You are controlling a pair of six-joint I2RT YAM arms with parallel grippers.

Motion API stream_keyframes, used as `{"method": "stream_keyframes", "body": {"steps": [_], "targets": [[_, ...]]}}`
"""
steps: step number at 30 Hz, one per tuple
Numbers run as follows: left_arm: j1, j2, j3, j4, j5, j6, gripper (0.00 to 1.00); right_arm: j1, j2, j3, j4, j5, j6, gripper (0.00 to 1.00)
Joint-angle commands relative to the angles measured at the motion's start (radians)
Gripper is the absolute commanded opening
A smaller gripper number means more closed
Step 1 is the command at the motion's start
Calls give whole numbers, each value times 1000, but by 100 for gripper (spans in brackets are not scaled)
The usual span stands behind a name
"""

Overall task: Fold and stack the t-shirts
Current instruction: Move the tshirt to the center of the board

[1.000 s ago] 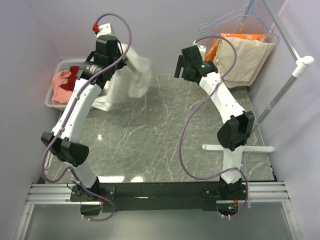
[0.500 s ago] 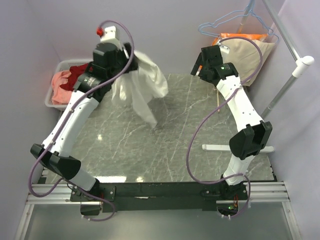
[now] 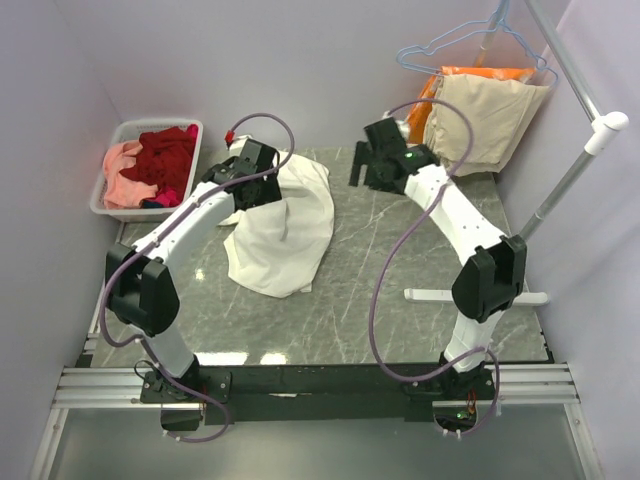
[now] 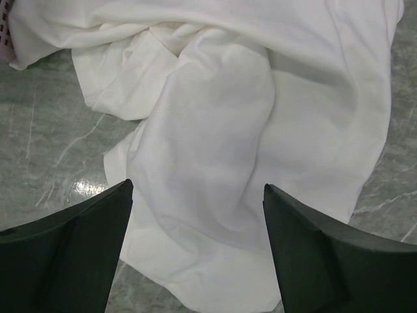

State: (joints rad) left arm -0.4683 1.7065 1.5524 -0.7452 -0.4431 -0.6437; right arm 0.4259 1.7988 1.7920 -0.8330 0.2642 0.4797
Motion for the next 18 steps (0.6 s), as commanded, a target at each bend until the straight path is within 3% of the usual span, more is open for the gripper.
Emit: {"method": "stream_keyframes", "body": {"steps": [1, 10, 18], "targets": [[14, 34, 61, -25, -3, -59, 85, 141, -3, -61, 47, -42, -99, 95], [126, 160, 156, -57, 88, -126, 82, 281, 143, -49, -35, -154, -193, 96], [201, 237, 254, -66, 138, -83, 82, 344, 275, 9, -89, -212, -190, 94]]}}
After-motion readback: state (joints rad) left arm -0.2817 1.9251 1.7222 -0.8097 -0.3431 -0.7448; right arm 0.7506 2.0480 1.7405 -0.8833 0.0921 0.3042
